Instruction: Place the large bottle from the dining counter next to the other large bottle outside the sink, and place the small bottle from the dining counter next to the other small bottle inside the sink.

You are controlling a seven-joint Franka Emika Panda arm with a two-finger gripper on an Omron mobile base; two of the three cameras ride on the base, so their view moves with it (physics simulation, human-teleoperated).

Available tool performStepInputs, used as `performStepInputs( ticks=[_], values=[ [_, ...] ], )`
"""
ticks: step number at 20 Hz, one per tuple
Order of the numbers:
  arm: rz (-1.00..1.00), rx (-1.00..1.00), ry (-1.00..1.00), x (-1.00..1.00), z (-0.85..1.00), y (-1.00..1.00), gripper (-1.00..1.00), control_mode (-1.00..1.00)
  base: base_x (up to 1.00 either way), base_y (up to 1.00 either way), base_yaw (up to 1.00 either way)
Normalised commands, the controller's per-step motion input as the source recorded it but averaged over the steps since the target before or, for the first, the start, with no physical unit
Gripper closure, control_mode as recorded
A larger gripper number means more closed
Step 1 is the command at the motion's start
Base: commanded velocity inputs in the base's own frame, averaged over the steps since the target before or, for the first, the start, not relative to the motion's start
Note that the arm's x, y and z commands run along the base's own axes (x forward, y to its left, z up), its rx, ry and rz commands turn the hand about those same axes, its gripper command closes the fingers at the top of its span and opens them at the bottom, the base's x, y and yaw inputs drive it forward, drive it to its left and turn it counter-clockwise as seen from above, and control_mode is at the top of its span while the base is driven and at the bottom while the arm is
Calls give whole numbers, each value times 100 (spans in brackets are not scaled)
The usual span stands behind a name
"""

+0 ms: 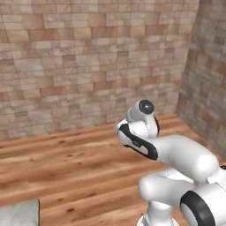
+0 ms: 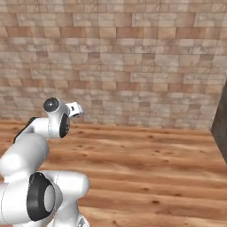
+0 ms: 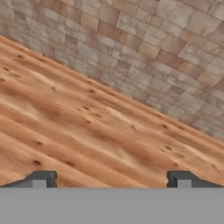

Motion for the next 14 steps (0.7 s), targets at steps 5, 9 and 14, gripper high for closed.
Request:
performStepInputs(
  ticks=[5,9,14],
  values=[
    [0,0,0,0,0,0,-100,100,100,0,55],
    [0,0,0,0,0,0,-100,100,100,0,67],
    [0,0,0,0,0,0,-100,100,100,0,63]
  ],
)
